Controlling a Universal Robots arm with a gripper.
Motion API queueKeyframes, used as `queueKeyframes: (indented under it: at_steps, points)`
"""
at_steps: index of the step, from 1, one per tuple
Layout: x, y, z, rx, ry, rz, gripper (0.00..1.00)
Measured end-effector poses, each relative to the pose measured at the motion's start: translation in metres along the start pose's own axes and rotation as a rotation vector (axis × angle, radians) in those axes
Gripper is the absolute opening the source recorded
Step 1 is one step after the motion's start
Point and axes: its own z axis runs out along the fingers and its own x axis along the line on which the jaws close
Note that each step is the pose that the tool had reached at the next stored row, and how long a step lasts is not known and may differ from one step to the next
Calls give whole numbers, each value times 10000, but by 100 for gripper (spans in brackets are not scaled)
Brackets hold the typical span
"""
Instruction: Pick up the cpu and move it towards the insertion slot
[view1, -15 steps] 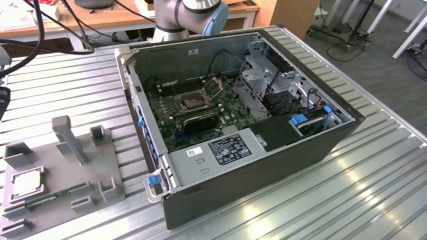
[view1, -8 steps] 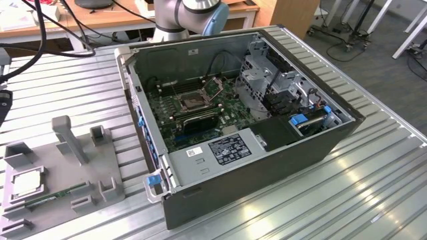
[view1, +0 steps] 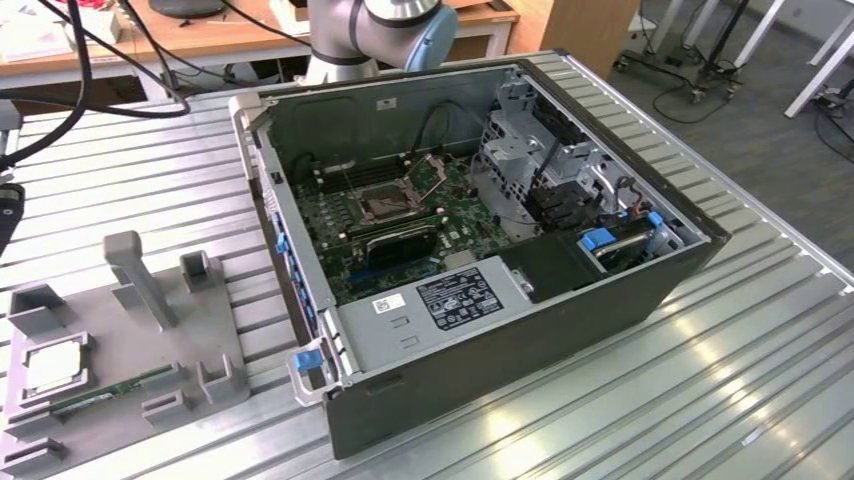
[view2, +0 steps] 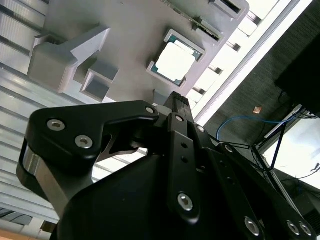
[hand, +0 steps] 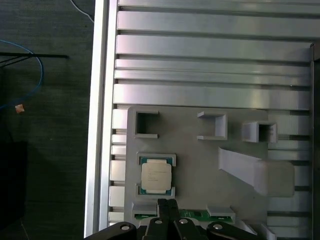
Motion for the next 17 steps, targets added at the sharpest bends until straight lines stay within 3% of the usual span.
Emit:
queueKeyframes:
  at_steps: [17]
  points:
    - [32,0,34,-1,-2,1,11]
